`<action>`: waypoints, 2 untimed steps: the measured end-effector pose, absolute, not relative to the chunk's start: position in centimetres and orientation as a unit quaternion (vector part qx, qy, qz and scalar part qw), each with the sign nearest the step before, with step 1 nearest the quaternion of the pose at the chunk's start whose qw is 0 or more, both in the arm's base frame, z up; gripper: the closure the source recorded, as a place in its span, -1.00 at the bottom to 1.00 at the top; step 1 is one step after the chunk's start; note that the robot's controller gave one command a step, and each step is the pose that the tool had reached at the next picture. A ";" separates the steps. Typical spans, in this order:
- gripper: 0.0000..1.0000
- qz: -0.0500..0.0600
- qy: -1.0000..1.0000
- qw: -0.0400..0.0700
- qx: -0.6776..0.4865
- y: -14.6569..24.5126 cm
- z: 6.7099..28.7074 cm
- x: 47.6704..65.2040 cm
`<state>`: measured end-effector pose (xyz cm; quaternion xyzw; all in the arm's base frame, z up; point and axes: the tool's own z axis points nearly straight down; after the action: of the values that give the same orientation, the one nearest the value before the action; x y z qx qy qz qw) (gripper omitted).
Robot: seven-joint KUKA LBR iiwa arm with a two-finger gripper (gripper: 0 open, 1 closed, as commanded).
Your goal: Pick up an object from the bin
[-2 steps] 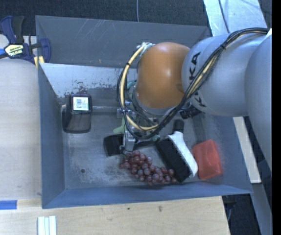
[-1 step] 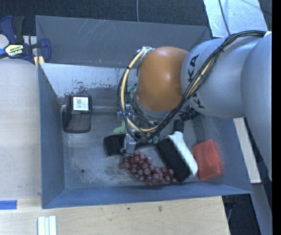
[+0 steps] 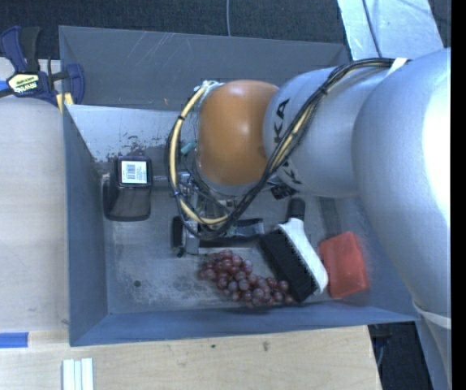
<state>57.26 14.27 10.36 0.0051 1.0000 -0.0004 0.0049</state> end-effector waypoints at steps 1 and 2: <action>1.00 0.003 0.997 0.008 0.073 0.4 7.8 55.4; 1.00 0.003 0.997 0.008 0.071 0.6 7.8 55.4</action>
Offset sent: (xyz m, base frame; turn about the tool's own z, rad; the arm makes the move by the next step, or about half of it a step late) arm 0.0000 0.0000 0.0000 0.0000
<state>55.43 0.58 7.77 0.0711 0.9974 0.0032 0.0082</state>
